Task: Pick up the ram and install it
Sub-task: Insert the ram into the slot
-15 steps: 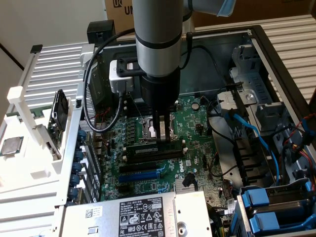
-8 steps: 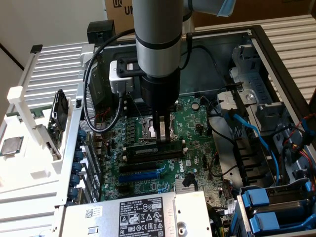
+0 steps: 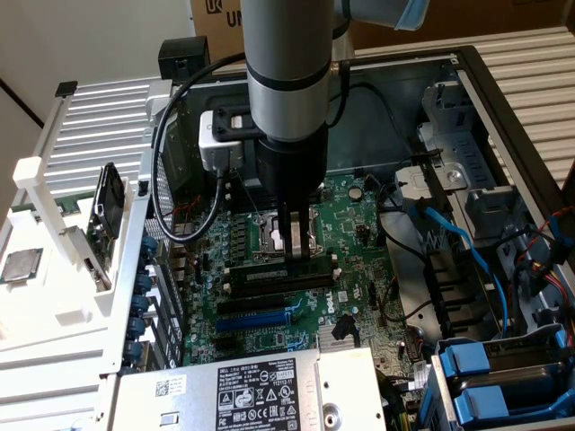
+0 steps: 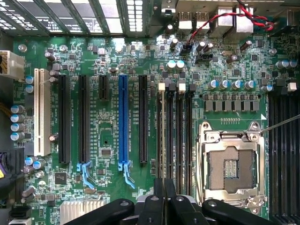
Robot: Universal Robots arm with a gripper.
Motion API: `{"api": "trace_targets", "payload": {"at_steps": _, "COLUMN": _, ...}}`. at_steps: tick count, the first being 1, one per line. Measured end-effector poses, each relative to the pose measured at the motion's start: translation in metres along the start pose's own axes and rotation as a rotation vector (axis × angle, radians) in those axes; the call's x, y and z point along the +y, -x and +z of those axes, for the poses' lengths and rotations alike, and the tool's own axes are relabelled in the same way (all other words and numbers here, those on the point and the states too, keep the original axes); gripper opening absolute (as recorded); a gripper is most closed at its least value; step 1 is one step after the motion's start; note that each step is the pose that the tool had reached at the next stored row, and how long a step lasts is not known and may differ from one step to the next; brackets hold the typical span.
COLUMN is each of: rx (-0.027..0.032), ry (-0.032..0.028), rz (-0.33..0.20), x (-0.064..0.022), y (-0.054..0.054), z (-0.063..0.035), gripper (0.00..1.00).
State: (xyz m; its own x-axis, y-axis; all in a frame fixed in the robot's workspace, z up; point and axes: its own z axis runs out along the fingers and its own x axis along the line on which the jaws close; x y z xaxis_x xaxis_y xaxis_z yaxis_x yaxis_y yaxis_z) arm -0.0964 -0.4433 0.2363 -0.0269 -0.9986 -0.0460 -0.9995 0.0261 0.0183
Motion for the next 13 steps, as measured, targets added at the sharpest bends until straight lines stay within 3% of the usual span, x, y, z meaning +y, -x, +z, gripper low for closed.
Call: {"api": "trace_targets", "payload": {"at_steps": 13, "rx": 0.0, "ry": -0.0024, "rz": 0.0, "x": 0.0, "y": -0.0001, "z": 0.0008, "gripper": 0.12}}
